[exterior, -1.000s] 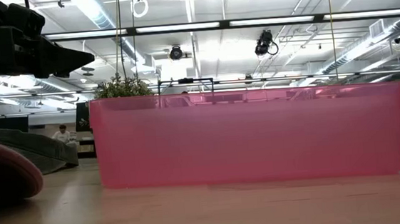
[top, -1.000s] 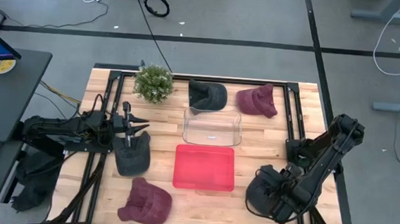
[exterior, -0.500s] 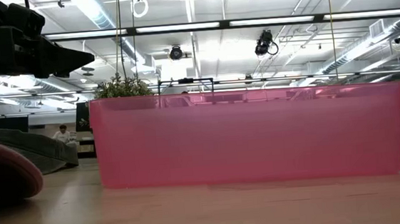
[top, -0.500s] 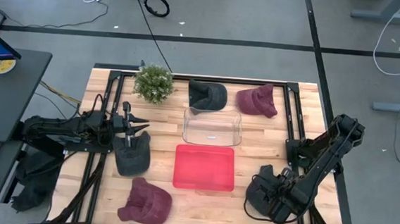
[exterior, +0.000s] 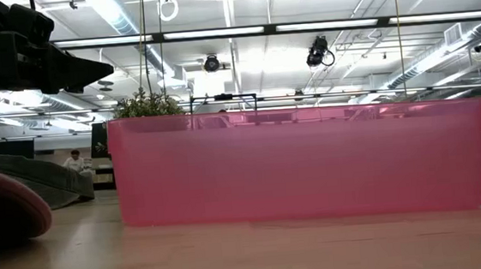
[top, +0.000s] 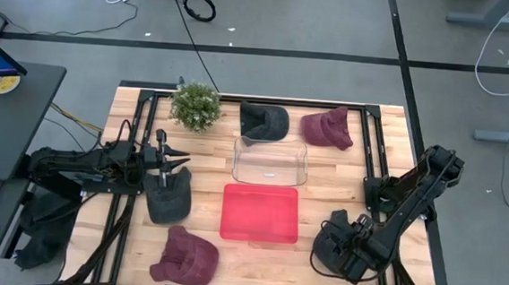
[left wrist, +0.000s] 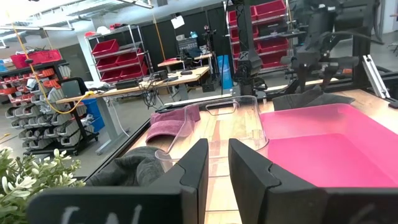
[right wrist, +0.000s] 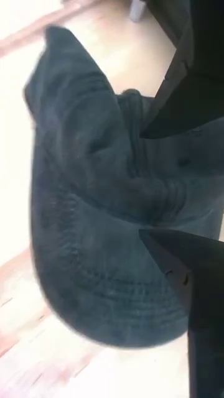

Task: Pick & Place hat
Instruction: Put the bottom right black cap into the transparent bin

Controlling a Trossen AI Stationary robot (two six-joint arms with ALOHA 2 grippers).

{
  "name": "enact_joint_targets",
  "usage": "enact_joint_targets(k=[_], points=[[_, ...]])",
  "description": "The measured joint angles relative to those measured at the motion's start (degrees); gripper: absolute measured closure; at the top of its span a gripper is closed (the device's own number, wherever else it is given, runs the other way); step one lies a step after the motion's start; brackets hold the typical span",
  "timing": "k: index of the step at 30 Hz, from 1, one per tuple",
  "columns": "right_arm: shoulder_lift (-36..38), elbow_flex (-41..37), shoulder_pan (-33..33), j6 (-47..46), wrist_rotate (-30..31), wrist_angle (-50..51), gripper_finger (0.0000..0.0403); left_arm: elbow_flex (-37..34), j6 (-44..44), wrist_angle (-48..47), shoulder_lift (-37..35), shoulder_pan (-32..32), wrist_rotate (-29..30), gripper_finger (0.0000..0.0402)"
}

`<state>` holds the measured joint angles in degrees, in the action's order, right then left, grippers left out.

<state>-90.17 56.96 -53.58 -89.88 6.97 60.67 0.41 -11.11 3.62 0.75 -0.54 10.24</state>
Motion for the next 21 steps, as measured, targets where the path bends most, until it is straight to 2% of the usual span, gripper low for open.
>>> enact_joint_targets(k=[4, 12, 21], points=[[0.00, -0.49, 0.00, 0.35, -2.79, -0.93, 0.0150, 0.00, 0.00, 0.00, -0.02, 0.02, 0.00, 0.0335], [0.00, -0.49, -0.24, 3.84, -2.95, -6.97, 0.0150, 0.00, 0.00, -0.02, 0.00, 0.02, 0.02, 0.0335], [0.00, -0.49, -0.24, 5.31, -2.64, -7.29, 0.0150, 0.00, 0.00, 0.00, -0.02, 0.01, 0.01, 0.0335]])
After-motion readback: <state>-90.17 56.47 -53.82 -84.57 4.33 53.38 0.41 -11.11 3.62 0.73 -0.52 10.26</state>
